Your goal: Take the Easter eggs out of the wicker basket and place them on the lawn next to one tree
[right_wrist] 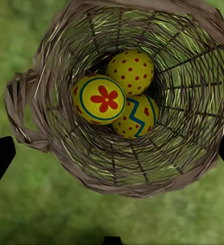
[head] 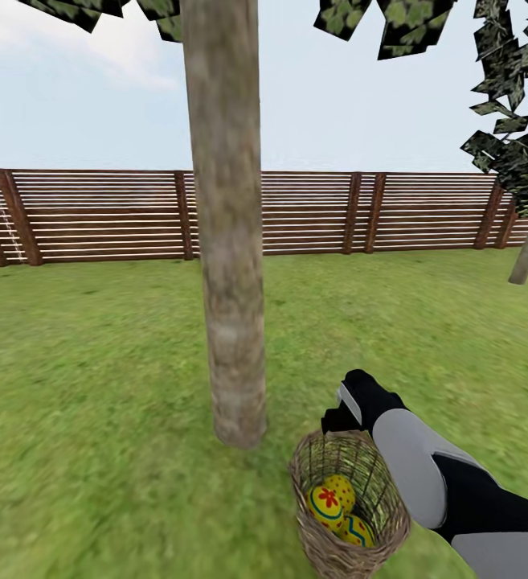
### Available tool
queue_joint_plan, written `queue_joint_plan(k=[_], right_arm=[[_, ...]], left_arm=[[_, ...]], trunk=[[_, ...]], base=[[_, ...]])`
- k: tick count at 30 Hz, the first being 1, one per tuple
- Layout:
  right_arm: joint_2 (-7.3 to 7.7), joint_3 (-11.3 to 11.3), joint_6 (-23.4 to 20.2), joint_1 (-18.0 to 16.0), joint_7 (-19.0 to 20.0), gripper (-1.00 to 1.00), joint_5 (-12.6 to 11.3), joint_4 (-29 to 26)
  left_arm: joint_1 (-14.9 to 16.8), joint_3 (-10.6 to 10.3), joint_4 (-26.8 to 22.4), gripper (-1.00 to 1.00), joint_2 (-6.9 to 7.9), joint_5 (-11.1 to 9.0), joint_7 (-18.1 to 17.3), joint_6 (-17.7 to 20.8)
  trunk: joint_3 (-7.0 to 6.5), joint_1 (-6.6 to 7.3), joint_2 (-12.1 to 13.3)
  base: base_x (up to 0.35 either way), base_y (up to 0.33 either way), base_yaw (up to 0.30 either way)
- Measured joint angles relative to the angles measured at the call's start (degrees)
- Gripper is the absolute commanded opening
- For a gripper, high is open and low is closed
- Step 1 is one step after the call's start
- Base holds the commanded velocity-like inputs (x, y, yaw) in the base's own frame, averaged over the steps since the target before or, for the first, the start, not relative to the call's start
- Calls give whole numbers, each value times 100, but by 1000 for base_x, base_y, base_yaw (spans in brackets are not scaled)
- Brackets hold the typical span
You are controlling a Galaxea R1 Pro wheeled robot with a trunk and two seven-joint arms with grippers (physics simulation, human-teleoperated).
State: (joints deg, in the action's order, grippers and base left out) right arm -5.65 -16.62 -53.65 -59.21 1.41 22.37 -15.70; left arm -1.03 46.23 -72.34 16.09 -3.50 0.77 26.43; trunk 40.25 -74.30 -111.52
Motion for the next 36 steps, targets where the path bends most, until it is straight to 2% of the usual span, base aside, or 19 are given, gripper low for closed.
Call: queue_joint_plan(k=[4,6,9,14,36], right_arm=[[0,0,1,0,1,100,1,-2],[0,0,1,0,2,100,-1,-2],[0,0,3,0,2,100,-1,-3],[0,0,4,0,2,100,-2,-1],[20,-14,11,0,9,100,7,5]], left_arm=[[0,0,1,100,-2,38,2,-1],[2,7,-10,100,-10,168,2,-8],[6,14,-43,100,-16,243,1,-9],[8,19,-71,100,-19,284,-2,-8],[9,20,-78,100,-20,295,-13,59]], trunk=[[0,-1,0],[0,-1,0],[0,-1,0],[0,-2,0],[395,-484,-881]], base=[[73,17,0],[46,5,0],[20,2,0],[6,1,0],[0,0,0]])
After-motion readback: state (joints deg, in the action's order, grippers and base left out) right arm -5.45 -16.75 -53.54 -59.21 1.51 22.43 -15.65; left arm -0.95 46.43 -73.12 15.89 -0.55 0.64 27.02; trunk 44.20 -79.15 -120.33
